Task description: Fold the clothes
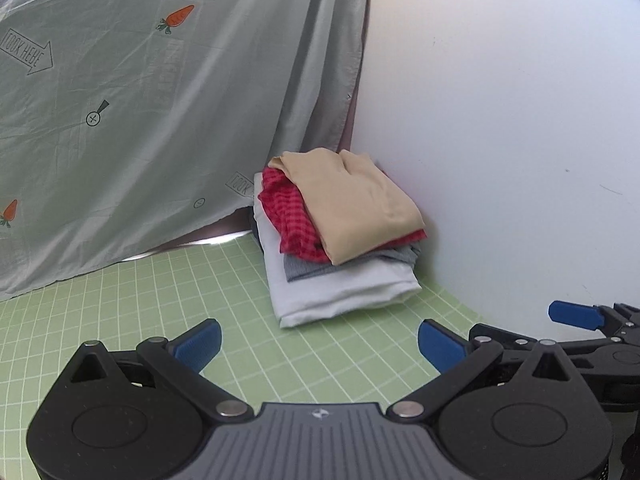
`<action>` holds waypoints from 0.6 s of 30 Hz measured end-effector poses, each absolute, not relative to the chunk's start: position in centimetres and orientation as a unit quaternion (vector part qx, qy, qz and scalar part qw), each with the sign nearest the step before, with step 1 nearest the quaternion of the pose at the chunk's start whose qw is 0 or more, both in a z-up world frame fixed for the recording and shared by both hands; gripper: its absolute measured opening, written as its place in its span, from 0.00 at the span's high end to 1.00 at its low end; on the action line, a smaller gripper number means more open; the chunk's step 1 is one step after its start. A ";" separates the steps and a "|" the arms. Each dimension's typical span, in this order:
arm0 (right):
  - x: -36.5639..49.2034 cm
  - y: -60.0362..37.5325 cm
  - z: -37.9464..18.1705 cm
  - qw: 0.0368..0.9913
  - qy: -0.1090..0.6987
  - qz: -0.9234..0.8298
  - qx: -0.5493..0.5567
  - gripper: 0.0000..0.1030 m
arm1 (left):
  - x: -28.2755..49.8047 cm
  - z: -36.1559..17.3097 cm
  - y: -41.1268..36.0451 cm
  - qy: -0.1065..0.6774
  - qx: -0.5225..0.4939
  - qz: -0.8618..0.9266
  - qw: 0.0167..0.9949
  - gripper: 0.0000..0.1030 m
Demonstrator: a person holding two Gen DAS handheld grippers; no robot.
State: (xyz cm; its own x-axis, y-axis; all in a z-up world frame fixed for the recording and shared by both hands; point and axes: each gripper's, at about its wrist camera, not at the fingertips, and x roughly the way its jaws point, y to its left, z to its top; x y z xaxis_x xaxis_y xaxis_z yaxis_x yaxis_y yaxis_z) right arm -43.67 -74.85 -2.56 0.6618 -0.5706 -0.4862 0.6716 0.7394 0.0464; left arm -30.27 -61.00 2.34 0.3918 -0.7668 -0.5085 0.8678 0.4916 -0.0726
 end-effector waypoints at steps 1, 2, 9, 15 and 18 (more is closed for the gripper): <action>-44.1 -74.4 -2.6 0.905 0.228 -0.343 0.112 0.00 | -30.8 2.3 -60.4 0.243 0.107 -0.495 0.827 0.00; -44.4 -74.2 -2.6 0.904 0.227 -0.343 0.114 0.00 | -31.3 2.2 -60.0 0.241 0.111 -0.496 0.827 0.00; -45.8 -73.1 -2.4 0.903 0.218 -0.350 0.123 0.00 | -32.2 2.8 -58.5 0.225 0.107 -0.501 0.829 0.00; -46.3 -73.0 -2.0 0.903 0.206 -0.356 0.124 0.00 | -32.4 3.1 -58.4 0.218 0.110 -0.502 0.830 0.00; -46.5 -73.0 -1.8 0.903 0.201 -0.359 0.124 0.00 | -32.4 3.2 -58.5 0.214 0.109 -0.503 0.830 0.00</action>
